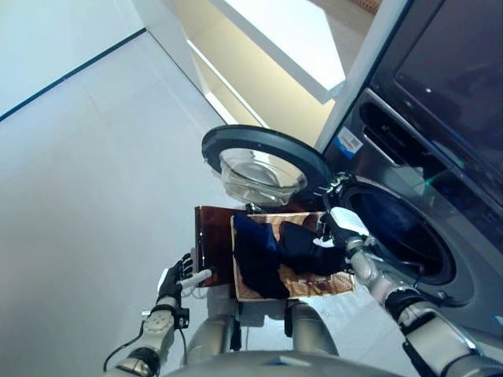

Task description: Pick up the clothes and place them into the washing machine

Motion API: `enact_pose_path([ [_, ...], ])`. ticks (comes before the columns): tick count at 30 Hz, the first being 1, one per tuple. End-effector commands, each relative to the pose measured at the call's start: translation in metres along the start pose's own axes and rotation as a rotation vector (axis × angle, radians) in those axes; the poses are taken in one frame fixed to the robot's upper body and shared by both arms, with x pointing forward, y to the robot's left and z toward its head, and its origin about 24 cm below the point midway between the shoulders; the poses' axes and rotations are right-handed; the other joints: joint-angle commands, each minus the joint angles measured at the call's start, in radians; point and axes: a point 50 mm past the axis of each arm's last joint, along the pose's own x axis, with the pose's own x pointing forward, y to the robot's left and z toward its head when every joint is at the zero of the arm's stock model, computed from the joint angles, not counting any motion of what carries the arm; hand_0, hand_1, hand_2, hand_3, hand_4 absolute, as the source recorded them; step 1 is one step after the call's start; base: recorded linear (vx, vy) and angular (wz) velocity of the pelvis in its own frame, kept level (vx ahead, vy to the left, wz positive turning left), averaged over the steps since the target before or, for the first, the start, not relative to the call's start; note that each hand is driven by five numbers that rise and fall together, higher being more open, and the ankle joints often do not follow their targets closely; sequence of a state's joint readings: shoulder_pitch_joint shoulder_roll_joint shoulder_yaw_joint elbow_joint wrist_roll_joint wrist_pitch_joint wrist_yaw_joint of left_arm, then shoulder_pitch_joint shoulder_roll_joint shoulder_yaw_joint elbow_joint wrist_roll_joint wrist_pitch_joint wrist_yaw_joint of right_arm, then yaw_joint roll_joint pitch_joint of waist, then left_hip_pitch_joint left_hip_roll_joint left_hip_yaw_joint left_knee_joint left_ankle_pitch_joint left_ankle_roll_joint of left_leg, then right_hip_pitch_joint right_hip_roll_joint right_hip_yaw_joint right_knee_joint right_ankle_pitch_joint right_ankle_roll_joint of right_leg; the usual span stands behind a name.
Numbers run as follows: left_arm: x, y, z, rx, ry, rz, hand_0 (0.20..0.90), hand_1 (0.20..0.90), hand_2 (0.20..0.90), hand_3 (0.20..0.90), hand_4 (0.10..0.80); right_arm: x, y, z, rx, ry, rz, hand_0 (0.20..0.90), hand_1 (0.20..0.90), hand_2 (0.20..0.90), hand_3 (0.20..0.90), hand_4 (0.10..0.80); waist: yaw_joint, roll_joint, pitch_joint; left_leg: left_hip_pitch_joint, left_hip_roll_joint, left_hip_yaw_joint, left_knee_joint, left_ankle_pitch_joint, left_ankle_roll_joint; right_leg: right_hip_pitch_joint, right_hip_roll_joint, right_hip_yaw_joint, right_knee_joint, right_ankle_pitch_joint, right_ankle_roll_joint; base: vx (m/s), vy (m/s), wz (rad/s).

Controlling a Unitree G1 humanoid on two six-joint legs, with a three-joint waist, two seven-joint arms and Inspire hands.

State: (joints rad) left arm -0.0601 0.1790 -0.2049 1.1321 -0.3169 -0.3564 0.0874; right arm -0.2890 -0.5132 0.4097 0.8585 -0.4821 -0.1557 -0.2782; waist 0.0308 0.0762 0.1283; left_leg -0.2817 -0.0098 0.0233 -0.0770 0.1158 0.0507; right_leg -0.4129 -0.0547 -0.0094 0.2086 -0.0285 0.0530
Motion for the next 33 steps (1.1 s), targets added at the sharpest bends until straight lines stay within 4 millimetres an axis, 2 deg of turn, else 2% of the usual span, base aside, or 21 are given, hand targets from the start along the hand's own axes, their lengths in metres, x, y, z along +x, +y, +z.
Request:
enact_pose_path([
  [1, 0.0, 0.033, 0.002, 0.029, -0.022, 0.1, 0.9, 0.9, 0.9, 0.9, 0.8, -0.006, -0.036, 0.008, 0.132, -0.123, -0.172, 0.2, 0.2, 0.2, 0.2, 0.3, -0.017, -0.054, -0.05, 0.078, -0.045, 0.035, 0.03, -0.12, -0.055, 0.157, -0.015, -0.001, -0.232, 0.104, 0.008, 0.091, -0.007, -0.05],
  [3, -0.002, 0.034, -0.002, 0.028, -0.01, 0.105, 0.9, 0.9, 0.9, 0.9, 0.8, -0.012, -0.035, 0.006, 0.157, -0.126, -0.181, 0.2, 0.2, 0.2, 0.2, 0.3, -0.023, -0.056, -0.062, 0.098, -0.043, 0.038, 0.027, -0.125, -0.055, 0.177, -0.015, -0.003, -0.236, 0.099, 0.011, 0.108, -0.005, -0.04],
  [5, -0.004, 0.036, -0.004, 0.027, -0.006, 0.107, 0.9, 0.9, 0.9, 0.9, 0.8, -0.018, -0.043, 0.009, 0.174, -0.168, -0.209, 0.2, 0.2, 0.2, 0.2, 0.3, -0.031, -0.059, -0.071, 0.119, -0.042, 0.039, 0.023, -0.128, -0.055, 0.196, -0.013, -0.005, -0.238, 0.094, 0.012, 0.068, -0.001, -0.02],
  [12, -0.008, 0.038, -0.01, 0.042, 0.004, 0.11, 0.9, 0.9, 0.9, 0.9, 0.8, -0.04, -0.055, 0.011, 0.208, -0.243, -0.26, 0.2, 0.2, 0.2, 0.2, 0.3, -0.047, -0.069, -0.11, 0.179, -0.038, 0.049, 0.01, -0.141, -0.056, 0.253, -0.009, -0.005, -0.251, 0.083, 0.019, 0.077, -0.004, -0.05],
  [21, -0.008, 0.036, -0.01, 0.07, -0.006, 0.095, 0.9, 0.9, 0.9, 0.9, 0.8, -0.053, -0.059, 0.009, 0.218, -0.267, -0.271, 0.2, 0.2, 0.2, 0.2, 0.3, -0.056, -0.079, -0.149, 0.231, -0.035, 0.056, -0.004, -0.15, -0.055, 0.3, -0.005, -0.004, -0.262, 0.077, 0.024, 0.036, -0.004, -0.03],
  [25, -0.008, 0.037, -0.01, 0.077, -0.003, 0.099, 0.9, 0.9, 0.9, 0.9, 0.8, -0.055, -0.054, 0.008, 0.242, -0.256, -0.257, 0.2, 0.2, 0.2, 0.2, 0.3, -0.058, -0.086, -0.165, 0.251, -0.036, 0.058, -0.006, -0.153, -0.055, 0.319, -0.002, -0.004, -0.264, 0.075, 0.025, 0.009, -0.006, -0.02],
  [33, -0.006, 0.032, -0.01, 0.134, 0.014, 0.081, 0.9, 0.9, 0.9, 0.9, 0.8, -0.036, -0.021, 0.008, 0.285, -0.14, -0.197, 0.2, 0.2, 0.2, 0.2, 0.3, -0.044, -0.099, -0.192, 0.289, -0.031, 0.051, -0.009, -0.154, -0.056, 0.358, 0.006, -0.013, -0.255, 0.062, 0.02, -0.003, -0.011, 0.05],
])
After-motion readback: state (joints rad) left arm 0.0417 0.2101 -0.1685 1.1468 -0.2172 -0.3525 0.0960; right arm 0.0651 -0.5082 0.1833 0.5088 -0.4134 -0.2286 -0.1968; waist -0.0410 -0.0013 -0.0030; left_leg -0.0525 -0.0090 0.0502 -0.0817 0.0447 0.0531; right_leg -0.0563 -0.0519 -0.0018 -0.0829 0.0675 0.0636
